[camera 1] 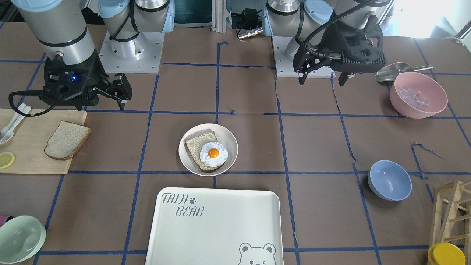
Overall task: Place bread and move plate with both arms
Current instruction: 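Move the right gripper over the bread slice on the cutting board and grasp it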
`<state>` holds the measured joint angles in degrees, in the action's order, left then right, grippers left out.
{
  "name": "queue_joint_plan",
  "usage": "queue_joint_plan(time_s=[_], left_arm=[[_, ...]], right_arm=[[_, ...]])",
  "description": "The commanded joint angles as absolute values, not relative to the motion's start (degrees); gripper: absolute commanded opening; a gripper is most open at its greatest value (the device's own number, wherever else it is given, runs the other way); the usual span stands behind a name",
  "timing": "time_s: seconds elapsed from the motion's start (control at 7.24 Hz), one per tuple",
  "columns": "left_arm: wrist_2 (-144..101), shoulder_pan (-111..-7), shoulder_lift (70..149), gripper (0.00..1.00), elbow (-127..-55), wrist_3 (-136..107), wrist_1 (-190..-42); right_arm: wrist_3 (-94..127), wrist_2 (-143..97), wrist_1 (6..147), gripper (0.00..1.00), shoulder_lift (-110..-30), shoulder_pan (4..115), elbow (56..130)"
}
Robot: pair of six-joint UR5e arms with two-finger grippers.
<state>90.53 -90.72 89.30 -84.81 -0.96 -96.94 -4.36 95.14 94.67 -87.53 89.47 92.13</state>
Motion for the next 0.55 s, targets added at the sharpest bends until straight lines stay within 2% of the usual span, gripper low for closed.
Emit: queue_joint_plan(time_s=[0.0, 0.41], left_arm=[[90.5, -90.8, 89.3, 1.0, -84.8, -1.0, -96.9], [90.5, -90.8, 89.2, 1.0, -84.8, -0.9, -96.9]], right_arm=[[-4.4, 94.8, 96.1, 1.0, -88.0, 88.9, 92.8], [-6.7, 94.7, 95.9, 1.0, -87.4, 88.1, 93.7]])
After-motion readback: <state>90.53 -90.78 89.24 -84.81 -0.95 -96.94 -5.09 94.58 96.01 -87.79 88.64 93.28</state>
